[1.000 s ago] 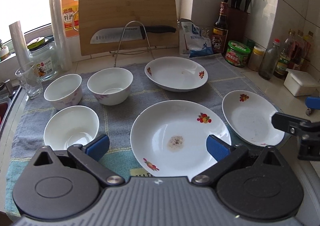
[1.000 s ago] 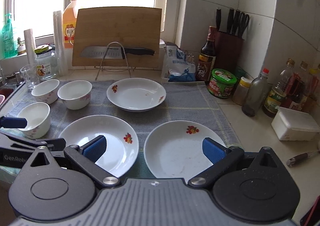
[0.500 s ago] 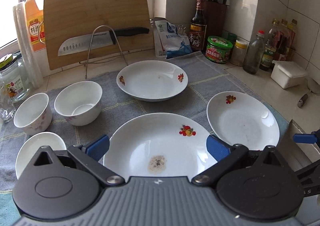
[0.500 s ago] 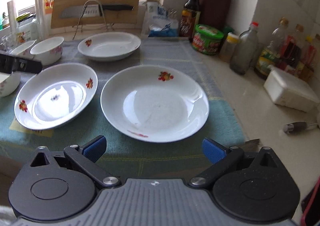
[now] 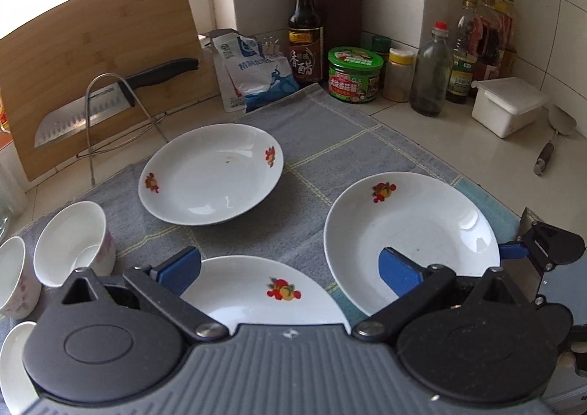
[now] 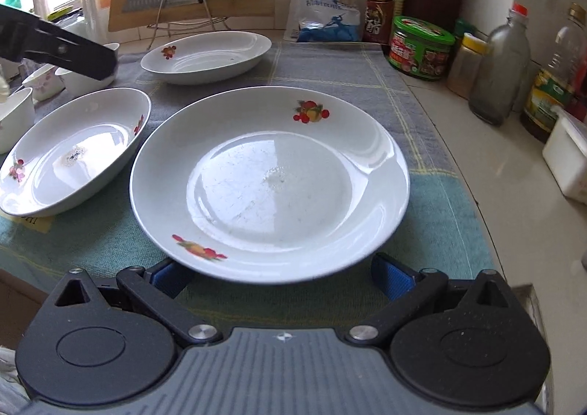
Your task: Organize plates and bowls
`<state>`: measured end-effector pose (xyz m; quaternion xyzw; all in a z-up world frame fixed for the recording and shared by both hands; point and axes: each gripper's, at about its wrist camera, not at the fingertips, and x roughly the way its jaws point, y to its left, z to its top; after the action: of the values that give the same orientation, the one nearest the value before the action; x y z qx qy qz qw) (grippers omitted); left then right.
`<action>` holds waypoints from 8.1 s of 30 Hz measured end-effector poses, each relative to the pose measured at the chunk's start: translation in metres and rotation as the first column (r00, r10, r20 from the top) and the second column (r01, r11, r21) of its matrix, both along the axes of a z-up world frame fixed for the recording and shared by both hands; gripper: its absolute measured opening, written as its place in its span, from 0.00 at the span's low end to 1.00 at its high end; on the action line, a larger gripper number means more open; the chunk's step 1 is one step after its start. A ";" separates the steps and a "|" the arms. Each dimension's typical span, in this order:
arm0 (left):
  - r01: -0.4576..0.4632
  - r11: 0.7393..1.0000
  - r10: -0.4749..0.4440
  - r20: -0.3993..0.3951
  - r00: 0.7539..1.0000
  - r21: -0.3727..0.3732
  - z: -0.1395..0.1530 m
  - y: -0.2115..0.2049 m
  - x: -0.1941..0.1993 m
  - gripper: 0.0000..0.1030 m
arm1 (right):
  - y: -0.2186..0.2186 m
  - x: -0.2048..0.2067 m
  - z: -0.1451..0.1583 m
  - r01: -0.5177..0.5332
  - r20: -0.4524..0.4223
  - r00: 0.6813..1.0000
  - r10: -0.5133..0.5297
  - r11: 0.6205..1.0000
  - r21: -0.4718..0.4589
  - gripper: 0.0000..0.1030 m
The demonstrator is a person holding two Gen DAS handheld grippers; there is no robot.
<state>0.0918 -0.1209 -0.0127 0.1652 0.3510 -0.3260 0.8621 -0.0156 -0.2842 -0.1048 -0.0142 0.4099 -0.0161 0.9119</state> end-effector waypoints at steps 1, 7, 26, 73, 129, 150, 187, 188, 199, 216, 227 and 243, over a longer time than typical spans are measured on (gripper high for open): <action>0.017 1.000 -0.017 -0.002 1.000 0.004 -0.001 -0.006 0.002 0.99 | -0.002 0.000 0.000 -0.016 0.001 1.000 0.016 1.000 0.001 1.00; 0.115 0.993 -0.114 -0.022 0.993 0.019 -0.008 -0.041 0.018 0.99 | -0.007 -0.009 -0.005 -0.061 0.069 0.996 0.061 0.998 0.000 1.00; 0.460 0.876 -0.402 -0.306 0.863 0.144 -0.053 -0.125 0.065 0.77 | -0.010 -0.020 -0.013 -0.099 0.176 0.980 0.097 0.995 -0.001 1.00; 0.543 0.835 -0.475 -0.379 0.794 0.092 -0.036 -0.182 0.132 0.77 | -0.054 0.036 -0.002 -0.152 0.121 0.980 0.158 0.987 -0.057 1.00; 0.420 0.907 -0.406 -0.213 0.889 0.021 -0.029 -0.188 0.142 0.82 | -0.094 0.059 0.001 -0.027 0.106 0.994 0.028 1.000 -0.005 1.00; -0.089 0.992 0.091 0.027 0.995 -0.088 0.016 0.042 0.049 0.87 | 0.031 0.003 0.011 -0.192 0.056 0.979 0.195 0.980 -0.048 1.00; -0.163 0.963 0.137 -0.132 0.982 -0.215 0.000 0.131 0.074 0.96 | 0.121 0.031 -0.021 -0.568 0.105 0.819 0.564 0.823 0.013 1.00; -0.151 0.969 0.127 -0.131 0.983 -0.194 -0.002 0.128 0.074 0.96 | 0.120 0.030 -0.022 -0.571 0.111 0.817 0.566 0.821 0.013 1.00; -0.049 0.999 0.047 -0.133 0.990 -0.006 -0.024 0.104 0.079 0.97 | 0.115 0.026 -0.025 -0.586 0.157 0.801 0.578 0.810 0.011 1.00; 0.084 0.992 -0.046 -0.364 0.930 0.089 -0.056 0.091 0.097 0.95 | 0.117 0.025 -0.025 -0.566 0.160 0.815 0.557 0.825 0.008 1.00; 0.115 0.989 -0.064 -0.433 0.899 0.091 -0.059 0.094 0.107 0.88 | 0.125 0.026 -0.026 -0.537 0.162 0.833 0.529 0.844 0.005 1.00; 0.290 0.954 -0.214 -0.489 0.846 0.083 -0.062 0.090 0.112 0.78 | 0.135 0.025 -0.023 -0.501 0.138 0.856 0.499 0.865 -0.020 1.00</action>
<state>0.2035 -0.0307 -0.0746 0.1910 0.5502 -0.4391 0.6841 0.0097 -0.1489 -0.1277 -0.1115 0.3280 0.2236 0.9110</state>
